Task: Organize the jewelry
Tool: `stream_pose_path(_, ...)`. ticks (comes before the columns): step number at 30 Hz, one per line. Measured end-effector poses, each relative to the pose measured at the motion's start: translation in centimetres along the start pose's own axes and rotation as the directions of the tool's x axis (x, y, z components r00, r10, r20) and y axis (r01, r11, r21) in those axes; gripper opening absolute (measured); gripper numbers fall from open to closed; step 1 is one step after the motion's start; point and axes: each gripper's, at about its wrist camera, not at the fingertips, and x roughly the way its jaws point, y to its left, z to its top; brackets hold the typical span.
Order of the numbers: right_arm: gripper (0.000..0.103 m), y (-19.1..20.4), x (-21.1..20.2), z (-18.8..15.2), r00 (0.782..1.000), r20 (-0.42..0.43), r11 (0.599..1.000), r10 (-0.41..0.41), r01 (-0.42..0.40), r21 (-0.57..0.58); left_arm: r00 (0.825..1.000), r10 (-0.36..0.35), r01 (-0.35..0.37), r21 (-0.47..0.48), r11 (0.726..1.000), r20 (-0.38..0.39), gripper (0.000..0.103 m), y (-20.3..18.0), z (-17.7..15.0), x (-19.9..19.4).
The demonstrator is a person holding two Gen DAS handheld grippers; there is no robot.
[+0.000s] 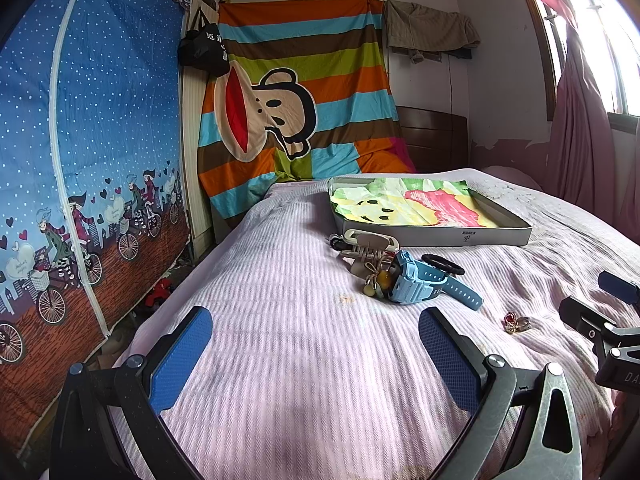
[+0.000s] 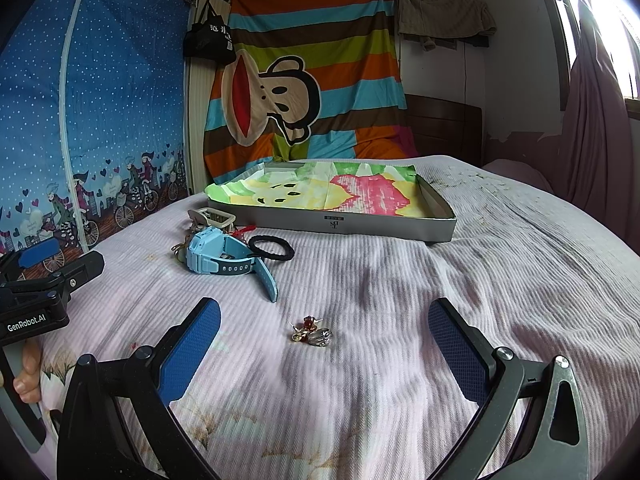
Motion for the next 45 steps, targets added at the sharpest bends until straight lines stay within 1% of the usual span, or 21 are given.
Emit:
stream_pose_path(20,0.102,0.0,0.0,0.0,1.000,0.000,1.000,-0.001,0.001,-0.001,1.000,0.000,0.000,-0.001,1.000,-0.001,0.103,0.0,0.0,0.0)
stream_pose_path(28,0.102,0.2,0.0,-0.3,1.000,-0.002,1.000,0.015,-0.015,0.003,1.000,-0.005,0.005,-0.003,1.000,-0.003,0.103,-0.2,0.0,0.2)
stream_pose_path(33,0.102,-0.2,0.3,-0.4,0.999,-0.008,0.999,0.044,-0.044,0.008,1.000,-0.019,0.019,0.000,1.000,-0.008,0.103,-1.0,0.1,0.2)
stream_pose_path(39,0.102,-0.4,0.7,0.0,0.997,-0.012,0.997,0.081,-0.081,-0.015,0.999,-0.051,0.051,-0.009,0.999,-0.018,0.103,-0.7,0.4,0.6)
stream_pose_path(45,0.102,-0.9,1.4,0.5,0.996,-0.023,0.995,0.083,-0.084,-0.058,0.994,-0.089,0.089,-0.010,0.996,-0.063,0.103,-1.2,1.3,2.0)
